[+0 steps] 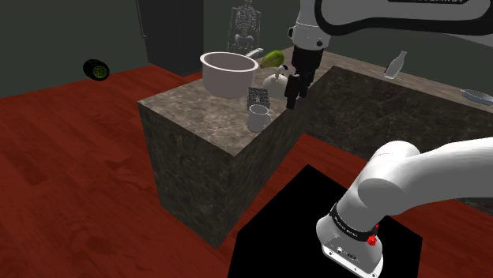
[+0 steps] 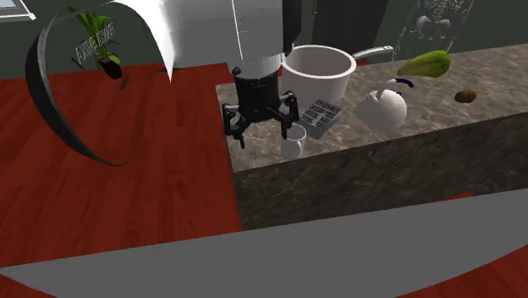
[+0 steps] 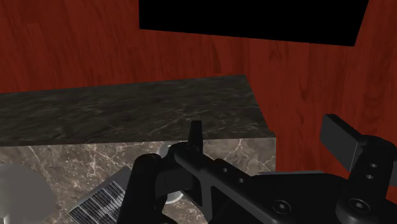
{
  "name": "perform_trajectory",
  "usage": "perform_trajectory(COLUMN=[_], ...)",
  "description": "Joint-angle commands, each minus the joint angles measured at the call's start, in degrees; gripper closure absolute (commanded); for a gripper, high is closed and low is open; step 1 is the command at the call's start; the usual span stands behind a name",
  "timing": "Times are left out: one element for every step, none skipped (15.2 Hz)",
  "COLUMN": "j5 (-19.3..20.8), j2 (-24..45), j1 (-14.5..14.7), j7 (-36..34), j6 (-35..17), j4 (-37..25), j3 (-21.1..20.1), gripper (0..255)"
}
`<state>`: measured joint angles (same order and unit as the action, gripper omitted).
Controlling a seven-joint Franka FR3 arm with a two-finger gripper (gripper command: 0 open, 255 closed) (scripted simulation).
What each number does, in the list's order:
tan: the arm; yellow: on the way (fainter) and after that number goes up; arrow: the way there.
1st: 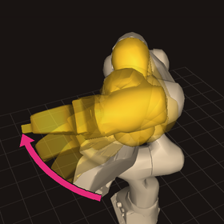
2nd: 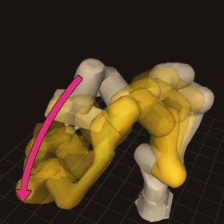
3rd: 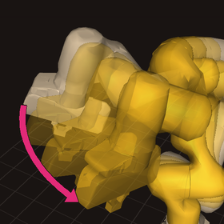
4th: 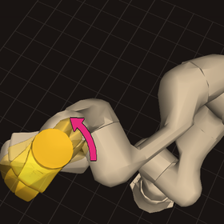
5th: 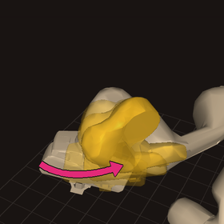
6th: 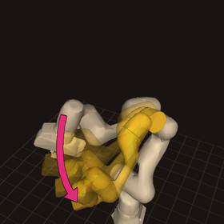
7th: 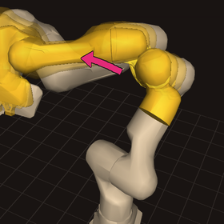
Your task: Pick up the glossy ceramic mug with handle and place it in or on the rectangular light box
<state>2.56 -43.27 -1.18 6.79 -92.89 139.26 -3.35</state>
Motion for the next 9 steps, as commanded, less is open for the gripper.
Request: perform_trajectory(j5=[0.00,0.38,0.75,1.11,1.44,1.75,2.04,2.30,2.54], j2=[0.00,1.63,3.33,5.09,6.91,8.78,10.70,12.68,14.69], j1=[0.00,-0.17,-0.33,-0.48,-0.62,-0.77,-0.90,-1.03,-1.17], j7=[0.00,0.66,1.30,1.93,2.55,3.16,3.77,4.37,4.97], j6=[0.00,-1.87,-3.73,-5.57,-7.37,-9.15,-10.90,-12.60,-14.27], j4=[0.00,0.18,0.28,0.29,0.22,0.06,-0.18,-0.51,-0.93], j3=[0.00,0.46,0.92,1.37,1.81,2.24,2.66,3.06,3.44], gripper=[0,0,0,0,0,0,0,0,0])
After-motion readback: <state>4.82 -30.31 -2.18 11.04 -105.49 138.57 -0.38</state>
